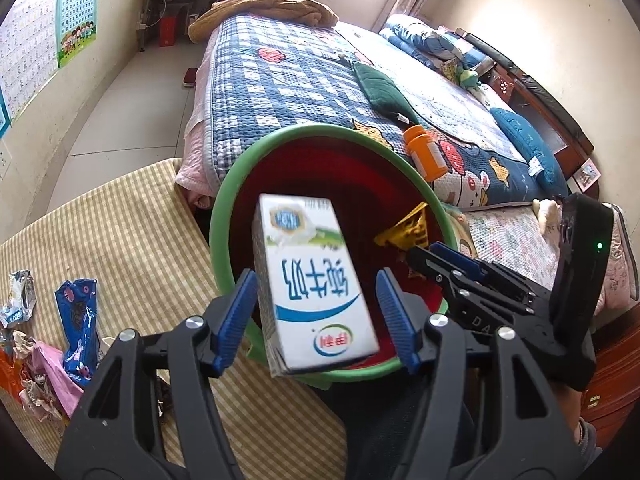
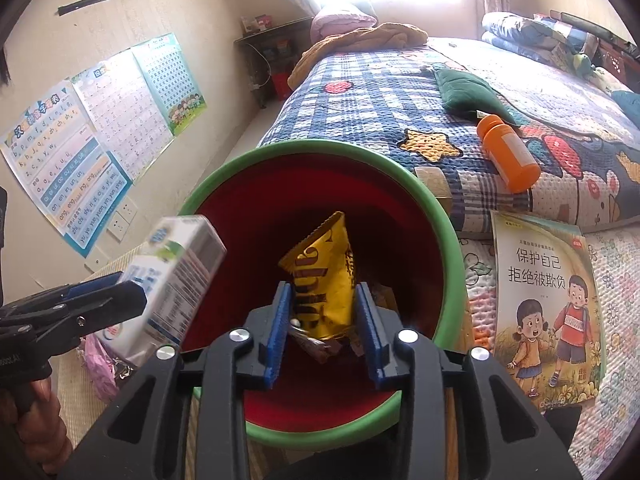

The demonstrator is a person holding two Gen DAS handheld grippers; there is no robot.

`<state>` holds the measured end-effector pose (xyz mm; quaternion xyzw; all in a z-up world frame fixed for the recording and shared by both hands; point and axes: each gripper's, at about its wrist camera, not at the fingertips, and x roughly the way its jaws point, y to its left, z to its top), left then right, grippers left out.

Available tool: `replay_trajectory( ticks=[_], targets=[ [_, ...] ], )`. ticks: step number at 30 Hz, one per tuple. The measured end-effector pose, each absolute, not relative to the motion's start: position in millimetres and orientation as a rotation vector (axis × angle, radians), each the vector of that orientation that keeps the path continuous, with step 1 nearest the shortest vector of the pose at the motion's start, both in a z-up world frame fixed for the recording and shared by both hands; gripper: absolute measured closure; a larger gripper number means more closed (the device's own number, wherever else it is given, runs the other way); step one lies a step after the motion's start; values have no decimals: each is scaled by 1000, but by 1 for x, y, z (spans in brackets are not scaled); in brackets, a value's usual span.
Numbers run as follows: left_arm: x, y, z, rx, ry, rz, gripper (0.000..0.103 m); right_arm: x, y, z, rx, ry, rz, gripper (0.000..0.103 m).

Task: Collect trash
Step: 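Open both tools to drop the carton and wrapper into the bucket, then move both open tools back over the remaining trash on the table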

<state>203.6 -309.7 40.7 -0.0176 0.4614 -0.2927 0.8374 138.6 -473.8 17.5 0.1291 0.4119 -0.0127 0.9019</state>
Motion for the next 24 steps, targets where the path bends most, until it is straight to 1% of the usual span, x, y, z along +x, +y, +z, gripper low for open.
replay_trajectory(
  ticks=[1,2,3,4,6,7,9,11,13,18,24],
  targets=[
    [203,-309,42,-37,965,-614,32,138,-472,17,249,850,-33,54],
    [203,-307,43,-44,959,-610,28,139,-472,15,238,851,-35,49],
    [203,-305,44,-54,956,-606,24,139,-471,14,238,852,-32,40],
    [203,-302,45,-66,955,-599,21,138,-471,13,241,853,-32,38],
    [203,-294,45,-82,950,-581,18,136,-471,9,243,860,-36,36],
    [203,-291,45,-86,948,-571,14,135,-471,8,242,865,-39,31],
    [203,-282,46,-95,942,-544,10,133,-469,8,238,866,-44,26],
    [203,-271,47,-109,941,-522,9,130,-465,9,231,867,-43,23],
    [201,-262,49,-117,939,-502,6,129,-461,11,224,866,-40,16],
    [189,-239,54,-138,929,-464,6,123,-445,21,207,856,-21,13],
    [169,-203,58,-168,917,-414,6,116,-414,30,176,857,26,12]
  ],
)
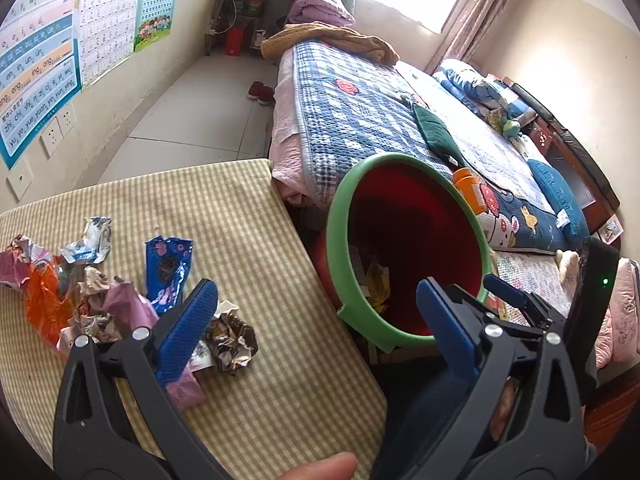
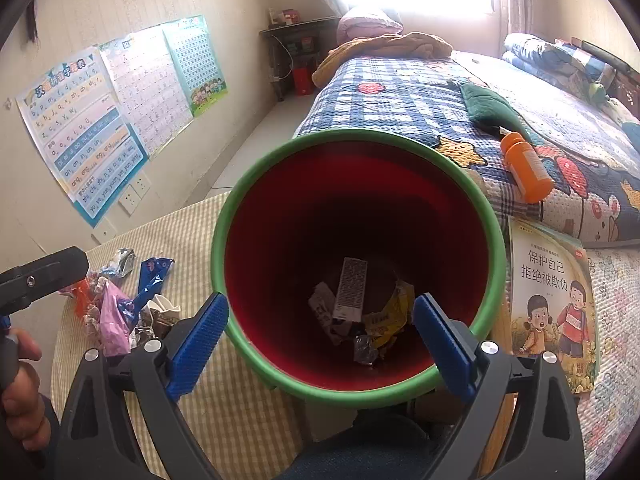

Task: Collect trash
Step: 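Move both open tools back over the remaining trash on the table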

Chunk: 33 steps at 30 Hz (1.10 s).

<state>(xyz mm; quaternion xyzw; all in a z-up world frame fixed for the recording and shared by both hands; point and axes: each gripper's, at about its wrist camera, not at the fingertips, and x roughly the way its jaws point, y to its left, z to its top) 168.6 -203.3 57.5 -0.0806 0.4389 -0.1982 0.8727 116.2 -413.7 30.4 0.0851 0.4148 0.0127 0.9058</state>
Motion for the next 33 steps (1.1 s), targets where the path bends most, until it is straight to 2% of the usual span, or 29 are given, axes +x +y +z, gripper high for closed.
replay_trajectory(
  ticks=[20,33],
  targets=[
    [95,-52,55,-296,893,-192,6,96,-285,34,59,908,233,12],
    [75,3,39,-366,908,-112,6,101,-232,25,-3,937,312,12]
  ],
)
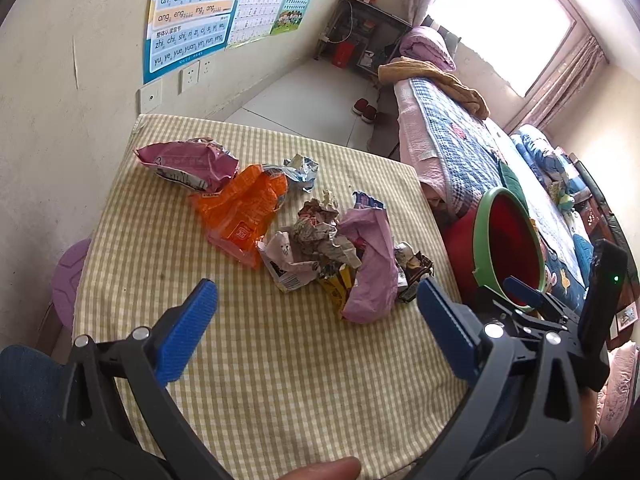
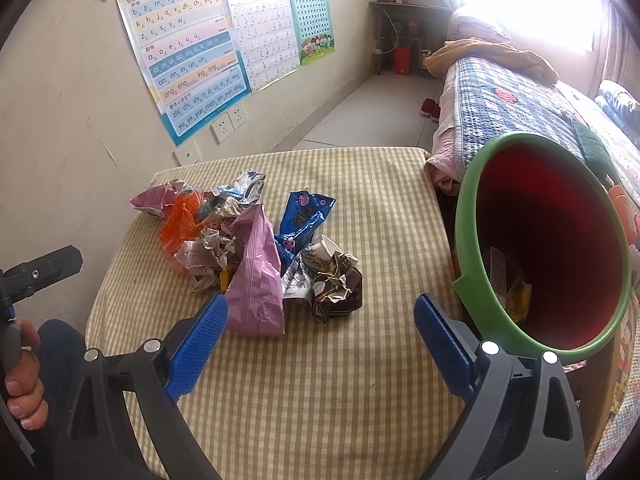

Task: Collect trash
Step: 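Move both open tools back over the remaining trash on the table, then grasp the crumpled brown paper with the left tool while the right tool grasps the brown chocolate wrapper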

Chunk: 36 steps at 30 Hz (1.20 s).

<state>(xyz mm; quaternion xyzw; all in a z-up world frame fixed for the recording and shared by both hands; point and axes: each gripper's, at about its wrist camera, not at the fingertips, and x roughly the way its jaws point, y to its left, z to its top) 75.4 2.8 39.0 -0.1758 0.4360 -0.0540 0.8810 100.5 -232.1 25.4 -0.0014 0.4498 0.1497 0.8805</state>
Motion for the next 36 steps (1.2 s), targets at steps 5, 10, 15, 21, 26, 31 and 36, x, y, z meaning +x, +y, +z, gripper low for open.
replay_trajectory(
  ticks=[5,10,15,21,26,31,36],
  targets=[
    [79,9,30,-376,924,-102,6,107,-225,19,-12,949,317,12],
    [88,14,18,-373,951,-79,6,114,-224,12,-6,967,320,12],
    [99,21,8,-374,970,-61,6,124,-222,2,-8,986,320,12],
    [115,24,0,-368,986,-55,6,138,-219,-12,-5,1016,314,12],
    [130,23,-16,-376,1025,-77,6,146,-216,-24,-8,1039,313,12],
    [143,16,-35,-374,1075,-108,19,153,-219,-35,-6,1063,303,12],
    [155,13,-43,-402,1089,-129,26,160,-220,-45,-5,1085,299,12]
  ],
)
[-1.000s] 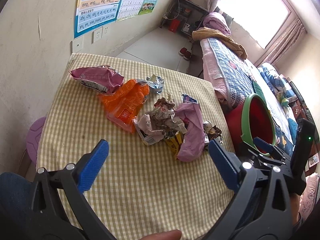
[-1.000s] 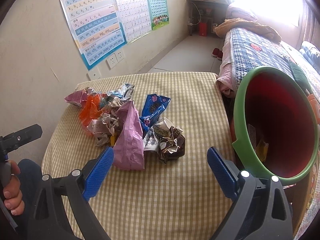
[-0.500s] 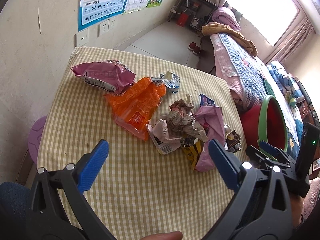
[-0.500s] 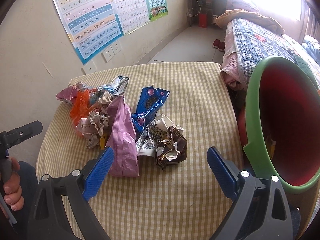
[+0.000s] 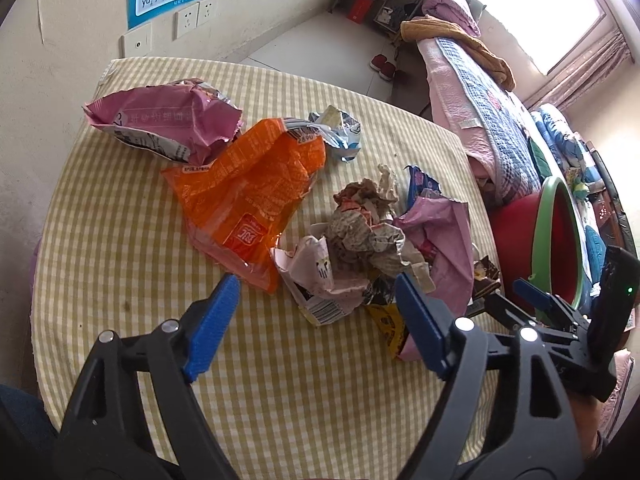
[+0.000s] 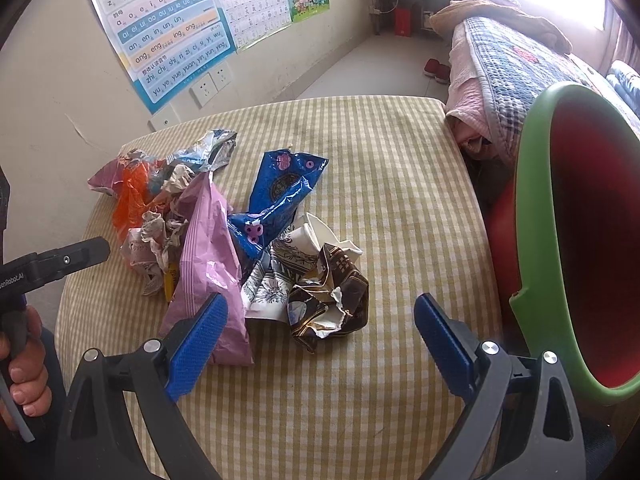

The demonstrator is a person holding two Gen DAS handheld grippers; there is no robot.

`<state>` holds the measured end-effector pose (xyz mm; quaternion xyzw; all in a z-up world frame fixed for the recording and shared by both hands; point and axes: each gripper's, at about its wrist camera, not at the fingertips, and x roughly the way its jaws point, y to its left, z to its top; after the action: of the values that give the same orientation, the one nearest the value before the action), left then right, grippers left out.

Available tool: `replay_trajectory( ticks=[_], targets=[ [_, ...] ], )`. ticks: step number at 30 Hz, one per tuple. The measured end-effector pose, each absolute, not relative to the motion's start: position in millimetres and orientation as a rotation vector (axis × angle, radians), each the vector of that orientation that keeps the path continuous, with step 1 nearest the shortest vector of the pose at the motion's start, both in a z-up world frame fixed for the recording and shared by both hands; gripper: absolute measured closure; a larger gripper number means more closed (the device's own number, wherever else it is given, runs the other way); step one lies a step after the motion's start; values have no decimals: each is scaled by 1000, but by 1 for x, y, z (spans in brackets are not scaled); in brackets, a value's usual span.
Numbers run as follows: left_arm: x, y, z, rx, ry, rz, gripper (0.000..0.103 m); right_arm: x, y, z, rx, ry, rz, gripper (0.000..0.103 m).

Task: Collect trash

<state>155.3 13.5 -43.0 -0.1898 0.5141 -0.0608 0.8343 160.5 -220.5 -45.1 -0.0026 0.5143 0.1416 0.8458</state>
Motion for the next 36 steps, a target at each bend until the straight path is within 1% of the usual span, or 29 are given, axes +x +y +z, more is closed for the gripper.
replay_trajectory(
  ticks=[2,4,9,15,17,19,20,21,22,23,24,25,26,27,29,32,33,36],
  targets=[
    [161,10,-42,-423,1086,-154,27,162,-220,-48,-1,1090,299,12],
    [167,5,-41,-465,1085,-195,32,165,-219,-50,1,1093,302,12],
    [183,-9,-48,-566,1116,-265,39,170,-218,-54,5,1094,306,12],
    [196,-19,-63,-570,1159,-224,43,177,-220,-61,4,1107,306,12],
    [199,-20,-65,-569,1157,-205,48,180,-220,-63,10,1112,308,12],
    [201,-20,-67,-581,1158,-195,58,183,-220,-66,18,1119,317,12],
    [202,-19,-69,-586,1162,-189,61,184,-220,-68,21,1128,322,13],
    [202,-18,-70,-586,1168,-185,65,185,-220,-70,24,1135,325,20],
    [202,-18,-71,-585,1169,-181,67,185,-220,-72,29,1143,331,27],
    [202,-17,-72,-585,1167,-179,69,185,-220,-73,39,1151,344,32],
    [201,-16,-72,-584,1165,-180,70,185,-220,-74,52,1156,356,39],
    [201,-15,-72,-581,1163,-181,71,184,-220,-74,62,1159,366,44],
    [200,-14,-72,-580,1163,-182,72,183,-219,-73,70,1159,373,47],
    [200,-13,-72,-579,1164,-184,72,183,-220,-72,81,1161,379,54],
    [197,-12,-69,-575,1156,-185,73,182,-222,-70,99,1159,374,56],
    [192,-10,-63,-561,1141,-188,74,180,-226,-64,110,1146,363,60],
    [189,-10,-61,-561,1135,-189,74,179,-229,-63,128,1149,363,63],
    [183,-9,-54,-553,1119,-188,74,176,-232,-60,146,1147,359,66]
  ],
)
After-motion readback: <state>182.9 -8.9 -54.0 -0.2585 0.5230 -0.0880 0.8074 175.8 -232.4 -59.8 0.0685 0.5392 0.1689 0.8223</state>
